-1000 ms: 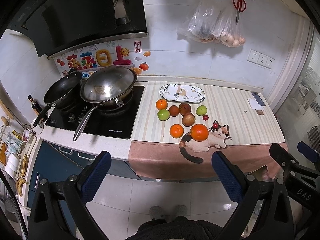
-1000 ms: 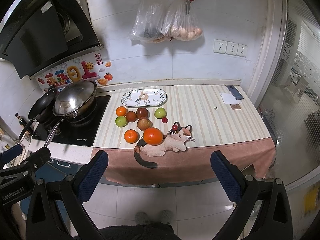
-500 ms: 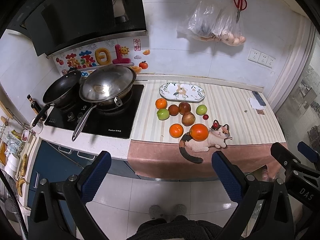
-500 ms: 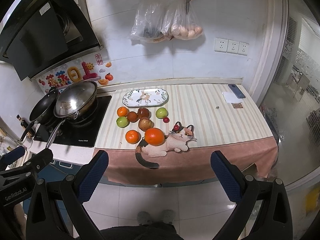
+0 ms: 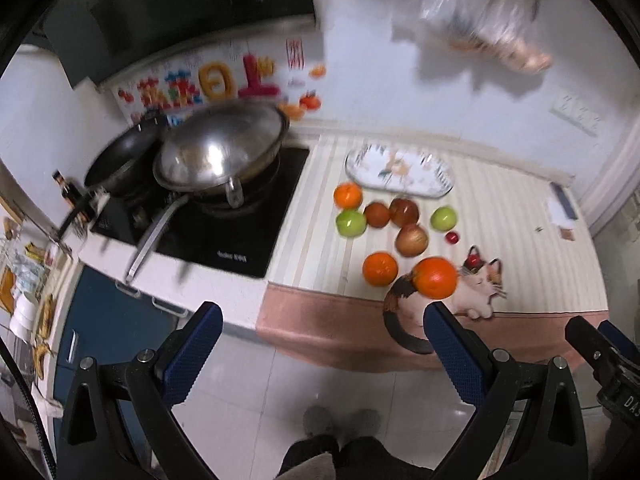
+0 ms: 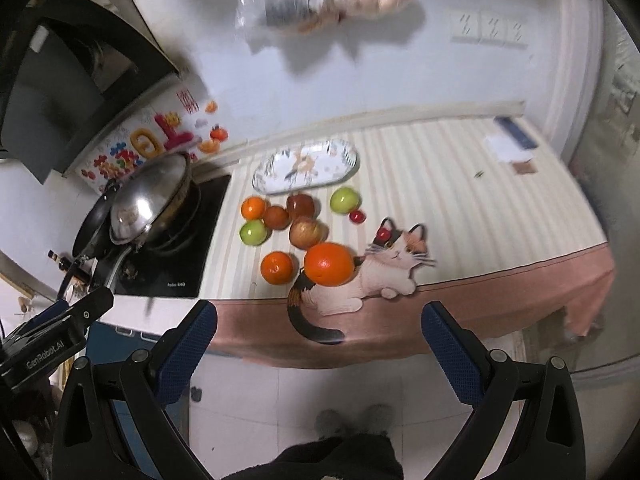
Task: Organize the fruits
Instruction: 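Grasp an orange with the left tool while the right tool grasps a large orange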
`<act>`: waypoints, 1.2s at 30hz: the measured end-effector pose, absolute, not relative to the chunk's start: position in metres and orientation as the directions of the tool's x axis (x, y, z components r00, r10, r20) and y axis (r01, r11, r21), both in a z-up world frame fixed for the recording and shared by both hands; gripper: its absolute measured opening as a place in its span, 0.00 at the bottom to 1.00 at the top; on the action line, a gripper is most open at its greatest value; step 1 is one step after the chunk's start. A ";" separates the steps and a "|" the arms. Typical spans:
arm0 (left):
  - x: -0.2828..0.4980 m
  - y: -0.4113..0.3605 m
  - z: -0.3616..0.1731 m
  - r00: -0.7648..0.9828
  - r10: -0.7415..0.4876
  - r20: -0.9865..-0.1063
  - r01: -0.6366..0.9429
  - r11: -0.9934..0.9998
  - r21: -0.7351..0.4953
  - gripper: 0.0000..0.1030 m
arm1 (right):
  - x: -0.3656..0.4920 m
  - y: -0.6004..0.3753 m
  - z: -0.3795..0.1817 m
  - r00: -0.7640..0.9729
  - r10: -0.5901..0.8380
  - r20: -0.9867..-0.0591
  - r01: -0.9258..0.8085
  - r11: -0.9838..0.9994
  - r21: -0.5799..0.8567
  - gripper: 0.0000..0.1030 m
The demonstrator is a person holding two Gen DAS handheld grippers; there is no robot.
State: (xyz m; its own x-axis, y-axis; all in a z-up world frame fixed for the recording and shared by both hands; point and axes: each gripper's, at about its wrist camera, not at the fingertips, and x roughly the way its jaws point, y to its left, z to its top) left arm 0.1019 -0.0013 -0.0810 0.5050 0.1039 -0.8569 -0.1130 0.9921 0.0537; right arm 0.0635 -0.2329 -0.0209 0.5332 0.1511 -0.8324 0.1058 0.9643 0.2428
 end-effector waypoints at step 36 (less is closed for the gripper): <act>0.324 -0.058 -0.343 -0.088 -0.069 -0.994 0.206 0.975 -0.086 0.95 | 0.284 -0.228 -0.311 0.022 0.126 -0.992 0.313 0.941 0.127 0.85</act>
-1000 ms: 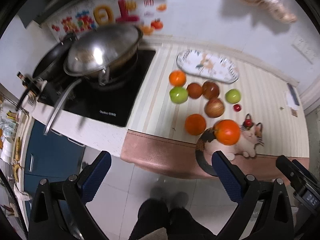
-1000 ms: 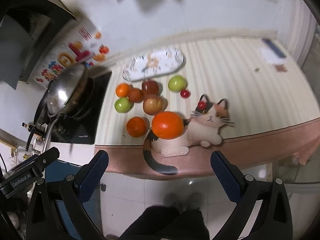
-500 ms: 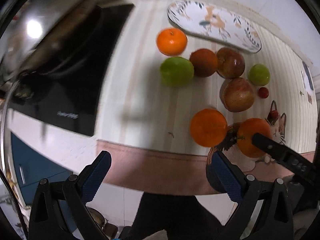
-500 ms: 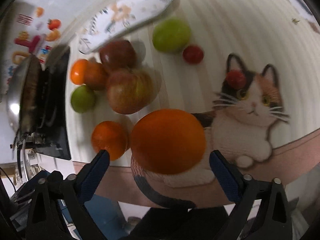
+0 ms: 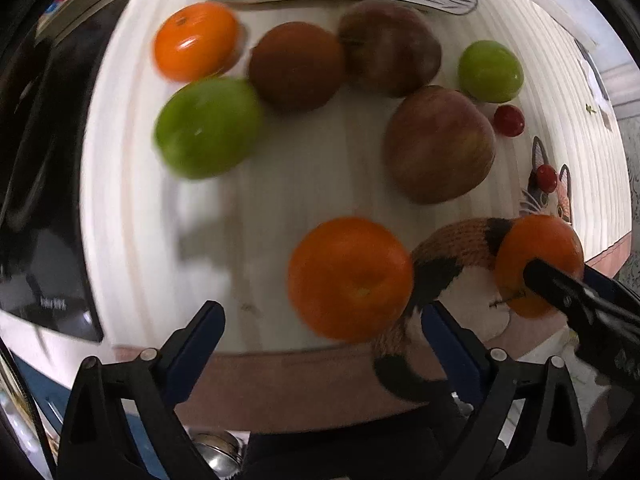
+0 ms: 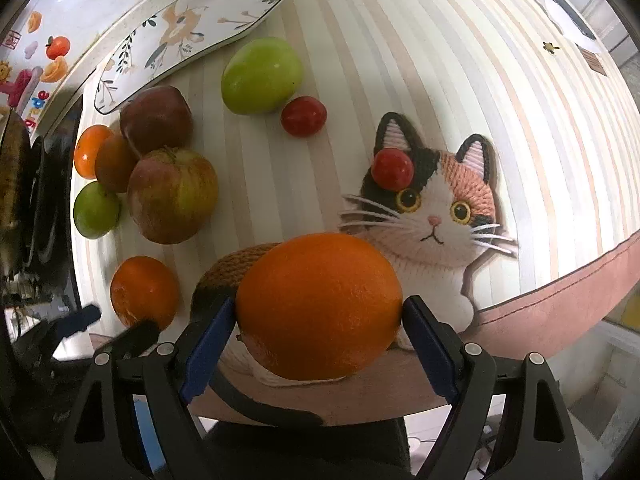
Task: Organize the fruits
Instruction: 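Grasp an orange with the left tool while the right tool grasps a large orange, then place the orange on the floral plate with the left tool while the right tool places its orange there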
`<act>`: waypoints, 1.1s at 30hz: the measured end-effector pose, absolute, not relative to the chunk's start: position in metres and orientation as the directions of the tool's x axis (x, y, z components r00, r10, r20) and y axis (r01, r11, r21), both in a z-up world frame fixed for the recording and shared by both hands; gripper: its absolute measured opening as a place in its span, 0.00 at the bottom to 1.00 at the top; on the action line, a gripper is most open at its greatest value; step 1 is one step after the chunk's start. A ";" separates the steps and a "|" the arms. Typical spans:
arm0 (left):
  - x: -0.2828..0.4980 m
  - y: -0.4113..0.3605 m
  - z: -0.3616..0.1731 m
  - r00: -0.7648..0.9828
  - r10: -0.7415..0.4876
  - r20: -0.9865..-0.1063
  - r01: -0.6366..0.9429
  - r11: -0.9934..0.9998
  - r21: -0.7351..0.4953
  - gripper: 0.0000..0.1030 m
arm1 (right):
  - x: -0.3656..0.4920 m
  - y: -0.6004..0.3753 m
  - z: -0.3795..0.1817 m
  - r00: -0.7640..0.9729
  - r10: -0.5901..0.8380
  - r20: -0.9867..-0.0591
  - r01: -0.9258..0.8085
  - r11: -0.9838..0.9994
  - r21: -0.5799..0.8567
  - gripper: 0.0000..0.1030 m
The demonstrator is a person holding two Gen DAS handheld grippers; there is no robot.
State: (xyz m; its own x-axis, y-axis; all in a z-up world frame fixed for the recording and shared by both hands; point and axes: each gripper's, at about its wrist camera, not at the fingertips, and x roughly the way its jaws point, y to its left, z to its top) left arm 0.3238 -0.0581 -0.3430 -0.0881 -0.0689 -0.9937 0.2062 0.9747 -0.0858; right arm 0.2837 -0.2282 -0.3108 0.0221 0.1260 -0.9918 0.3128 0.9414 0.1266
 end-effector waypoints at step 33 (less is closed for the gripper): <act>0.359 -0.067 -0.283 0.004 -0.104 -0.995 0.138 0.985 -0.102 0.61 | 0.326 -0.244 -0.284 0.047 0.259 -0.965 0.248 0.933 0.262 0.87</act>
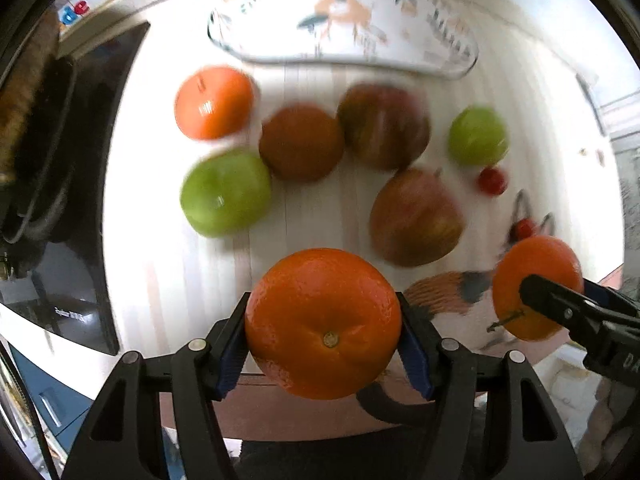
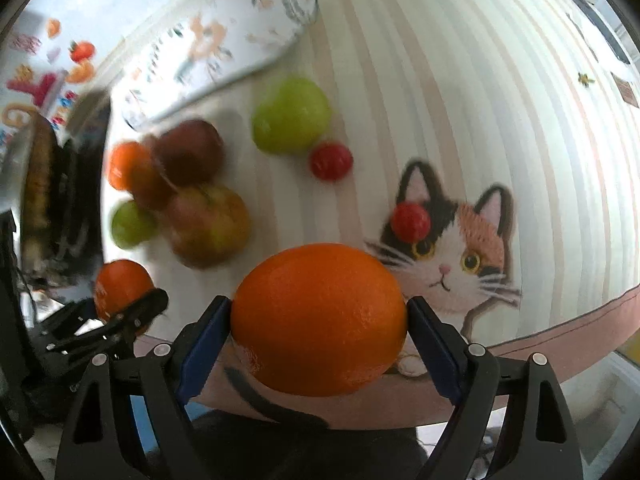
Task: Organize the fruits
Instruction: 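Place the orange on the floral plate with the left tool while the right tool places its orange there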
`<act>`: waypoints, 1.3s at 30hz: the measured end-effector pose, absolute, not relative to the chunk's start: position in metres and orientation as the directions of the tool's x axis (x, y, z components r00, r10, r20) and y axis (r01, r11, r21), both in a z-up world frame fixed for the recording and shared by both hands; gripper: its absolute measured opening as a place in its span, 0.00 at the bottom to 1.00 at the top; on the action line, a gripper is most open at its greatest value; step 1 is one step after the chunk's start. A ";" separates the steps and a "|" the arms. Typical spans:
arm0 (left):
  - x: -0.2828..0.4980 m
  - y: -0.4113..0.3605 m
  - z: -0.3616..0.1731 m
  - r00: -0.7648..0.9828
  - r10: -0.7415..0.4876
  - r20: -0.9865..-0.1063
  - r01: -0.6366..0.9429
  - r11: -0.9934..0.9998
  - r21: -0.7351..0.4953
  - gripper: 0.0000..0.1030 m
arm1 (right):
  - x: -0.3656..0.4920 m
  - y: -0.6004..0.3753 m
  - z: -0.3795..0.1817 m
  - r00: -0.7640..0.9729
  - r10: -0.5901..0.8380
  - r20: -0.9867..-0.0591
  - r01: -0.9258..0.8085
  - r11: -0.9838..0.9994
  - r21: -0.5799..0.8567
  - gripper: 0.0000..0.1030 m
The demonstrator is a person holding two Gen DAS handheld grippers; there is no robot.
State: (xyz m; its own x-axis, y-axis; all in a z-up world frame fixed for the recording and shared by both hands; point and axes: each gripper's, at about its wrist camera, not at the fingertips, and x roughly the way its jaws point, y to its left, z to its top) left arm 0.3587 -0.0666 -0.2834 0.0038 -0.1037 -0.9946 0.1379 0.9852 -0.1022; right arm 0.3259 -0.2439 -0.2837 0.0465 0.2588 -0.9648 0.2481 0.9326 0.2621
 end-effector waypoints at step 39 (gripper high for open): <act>0.615 -0.059 -0.338 -0.108 -0.164 -0.981 -0.061 0.986 -0.158 0.62 | 0.626 -0.234 -0.314 0.066 0.182 -0.981 0.147 0.971 0.190 0.88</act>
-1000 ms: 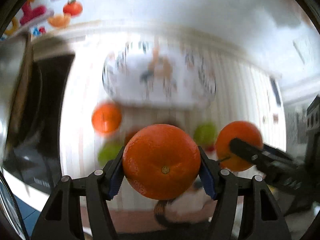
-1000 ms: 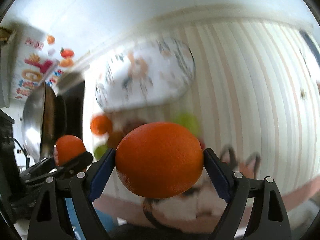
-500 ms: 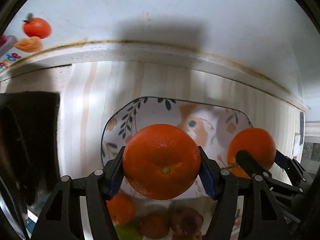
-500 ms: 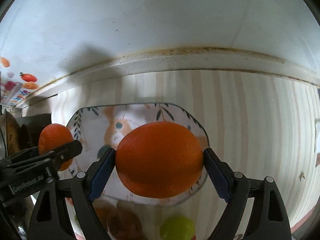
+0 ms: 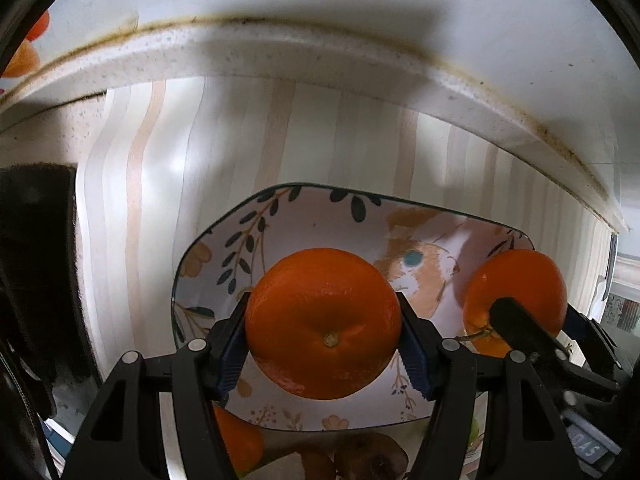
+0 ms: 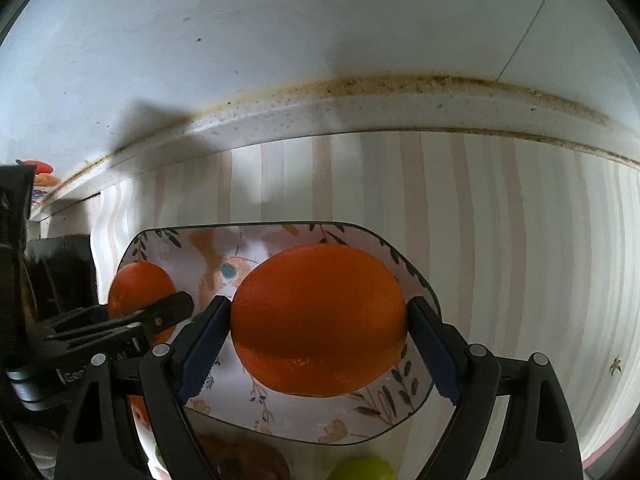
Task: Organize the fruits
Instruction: 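Place the orange on the floral plate with the left tool while the right tool places its orange there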
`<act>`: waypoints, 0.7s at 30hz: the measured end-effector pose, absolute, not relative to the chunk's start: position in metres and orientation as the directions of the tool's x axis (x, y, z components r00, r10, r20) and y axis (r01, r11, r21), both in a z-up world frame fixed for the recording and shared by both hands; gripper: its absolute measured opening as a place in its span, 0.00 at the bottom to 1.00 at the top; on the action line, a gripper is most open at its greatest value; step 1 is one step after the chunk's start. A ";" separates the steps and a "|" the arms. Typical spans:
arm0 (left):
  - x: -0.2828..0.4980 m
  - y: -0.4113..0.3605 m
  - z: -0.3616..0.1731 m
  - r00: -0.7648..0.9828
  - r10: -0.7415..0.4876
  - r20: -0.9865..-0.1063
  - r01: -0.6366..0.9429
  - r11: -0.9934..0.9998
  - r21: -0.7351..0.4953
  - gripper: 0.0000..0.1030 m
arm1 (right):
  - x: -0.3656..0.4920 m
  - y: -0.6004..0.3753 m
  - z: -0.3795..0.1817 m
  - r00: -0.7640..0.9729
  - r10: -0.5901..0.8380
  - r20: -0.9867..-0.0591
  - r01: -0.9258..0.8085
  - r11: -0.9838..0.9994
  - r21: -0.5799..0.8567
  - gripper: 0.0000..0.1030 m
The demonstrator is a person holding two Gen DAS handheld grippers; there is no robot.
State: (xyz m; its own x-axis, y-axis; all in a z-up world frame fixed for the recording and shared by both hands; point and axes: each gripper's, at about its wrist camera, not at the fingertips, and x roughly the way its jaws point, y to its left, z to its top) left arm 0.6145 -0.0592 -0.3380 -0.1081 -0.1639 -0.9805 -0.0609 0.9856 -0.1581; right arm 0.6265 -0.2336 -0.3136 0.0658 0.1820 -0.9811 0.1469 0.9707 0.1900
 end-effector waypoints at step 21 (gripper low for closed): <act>0.549 -0.025 -0.241 0.128 -0.052 -0.990 -0.045 0.997 -0.058 0.85 | 0.560 -0.233 -0.244 0.119 0.117 -0.986 0.101 0.986 0.129 0.94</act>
State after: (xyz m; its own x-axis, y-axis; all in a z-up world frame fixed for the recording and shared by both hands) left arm 0.5492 -0.0253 -0.2409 0.1277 -0.0524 -0.9904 -0.0445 0.9973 -0.0585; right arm 0.5598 -0.2333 -0.2435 0.1194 0.1166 -0.9860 0.1013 0.9865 0.1290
